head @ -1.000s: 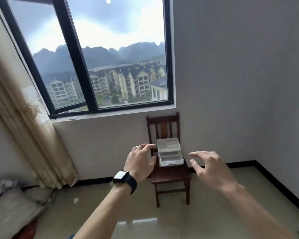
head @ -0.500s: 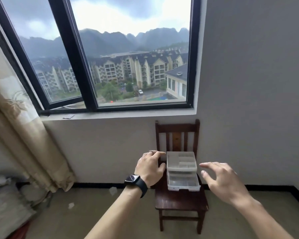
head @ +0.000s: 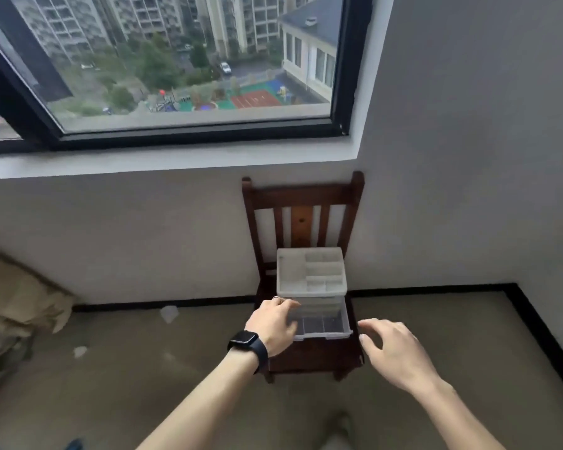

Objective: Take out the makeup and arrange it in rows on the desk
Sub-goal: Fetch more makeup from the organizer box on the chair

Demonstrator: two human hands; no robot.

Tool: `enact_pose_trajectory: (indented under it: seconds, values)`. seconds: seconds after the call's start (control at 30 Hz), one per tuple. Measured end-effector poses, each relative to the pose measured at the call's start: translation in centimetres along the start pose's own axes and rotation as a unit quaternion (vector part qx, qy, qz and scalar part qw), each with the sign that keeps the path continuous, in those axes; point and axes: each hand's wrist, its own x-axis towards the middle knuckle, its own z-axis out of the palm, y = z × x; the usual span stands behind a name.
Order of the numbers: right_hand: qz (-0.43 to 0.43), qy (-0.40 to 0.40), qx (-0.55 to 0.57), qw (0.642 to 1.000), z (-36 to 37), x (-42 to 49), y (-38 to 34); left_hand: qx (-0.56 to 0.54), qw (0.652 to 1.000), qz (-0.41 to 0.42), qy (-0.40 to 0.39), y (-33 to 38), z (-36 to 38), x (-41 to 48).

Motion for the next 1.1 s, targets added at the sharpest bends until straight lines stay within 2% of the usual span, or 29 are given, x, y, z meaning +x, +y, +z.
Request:
enact_pose_trajectory:
  seconds: [0.23, 0.37, 0.53, 0.67, 0.83, 1.0, 1.1]
  values:
    - [0.012, -0.154, -0.037, 0.987, 6.2, 9.8, 5.7, 0.012, 0.99, -0.076, -0.119, -2.4, 8.1, 6.8]
    - [-0.004, -0.213, -0.051, 0.976, 10.2, 14.6, 7.8, 0.04, 0.984, -0.092, -0.147, -4.0, 12.5, 10.0]
    - [-0.046, -0.243, -0.071, 0.966, 15.0, 19.0, 9.2, 0.117, 0.976, -0.05, -0.175, -5.7, 16.9, 13.5]
    - [-0.093, -0.277, -0.146, 0.945, 19.3, 21.1, 10.1, 0.199, 0.966, 0.007, -0.162, -7.7, 21.0, 16.0]
    - [-0.128, -0.259, -0.247, 0.925, 23.1, 21.5, 10.3, 0.217, 0.964, 0.041, -0.147, -8.3, 23.3, 17.3]
    - [-0.107, -0.227, -0.265, 0.931, 24.4, 21.8, 10.3, 0.178, 0.966, -0.019, -0.185, -8.3, 23.1, 17.9]
    - [-0.119, -0.225, -0.243, 0.936, 24.0, 22.3, 10.1, 0.145, 0.975, -0.032, -0.168, -8.6, 23.3, 18.1]
